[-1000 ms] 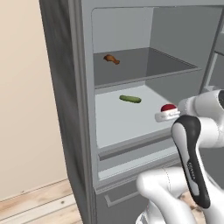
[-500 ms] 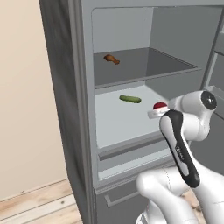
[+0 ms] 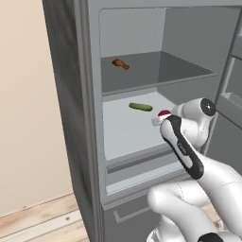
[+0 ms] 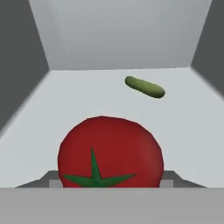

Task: Transport the fish and tomato to the fridge. Place the fish on the rack containing meat and place the tomato on the rack containing the vegetable, ensuring meats and vegetables are on different racks.

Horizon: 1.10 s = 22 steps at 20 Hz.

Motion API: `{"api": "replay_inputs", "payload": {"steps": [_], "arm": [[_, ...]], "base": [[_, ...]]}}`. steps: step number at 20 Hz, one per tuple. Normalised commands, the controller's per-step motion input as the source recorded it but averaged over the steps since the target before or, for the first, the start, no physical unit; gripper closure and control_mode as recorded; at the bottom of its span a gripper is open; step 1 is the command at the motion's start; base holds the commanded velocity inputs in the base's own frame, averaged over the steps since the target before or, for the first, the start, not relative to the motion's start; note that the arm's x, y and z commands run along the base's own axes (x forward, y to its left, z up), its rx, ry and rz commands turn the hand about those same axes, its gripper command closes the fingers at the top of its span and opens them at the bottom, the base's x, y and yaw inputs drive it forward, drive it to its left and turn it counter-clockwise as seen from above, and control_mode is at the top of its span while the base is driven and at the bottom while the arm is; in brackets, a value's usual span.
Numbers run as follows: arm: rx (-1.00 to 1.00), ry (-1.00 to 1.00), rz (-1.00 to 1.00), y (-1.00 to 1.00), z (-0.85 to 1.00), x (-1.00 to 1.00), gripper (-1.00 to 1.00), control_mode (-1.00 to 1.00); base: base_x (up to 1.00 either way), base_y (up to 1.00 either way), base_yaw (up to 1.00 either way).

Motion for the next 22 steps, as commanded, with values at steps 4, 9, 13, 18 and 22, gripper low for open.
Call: {"api": "replay_inputs", "payload": {"steps": [4, 9, 13, 18, 22], "arm": [[0.00, 0.15, 0.00, 0.00, -0.31, 0.56, 1.00, -1.00], [0.00, 0.15, 0.00, 0.00, -0.36, 0.56, 1.00, -1.00], [0.00, 0.03, 0.00, 0.00, -0.30, 0.37, 1.00, -1.00], [0.00, 0.00, 0.00, 0.00, -0.34, 0.29, 1.00, -1.00], [0.00, 0.03, 0.00, -0.02, -0.31, 0.41, 1.00, -1.00]], "base": [[0.00, 0.00, 0.00], [0.00, 0.00, 0.00], [0.00, 0.00, 0.00], [0.00, 0.00, 0.00], [0.00, 0.00, 0.00]]}}
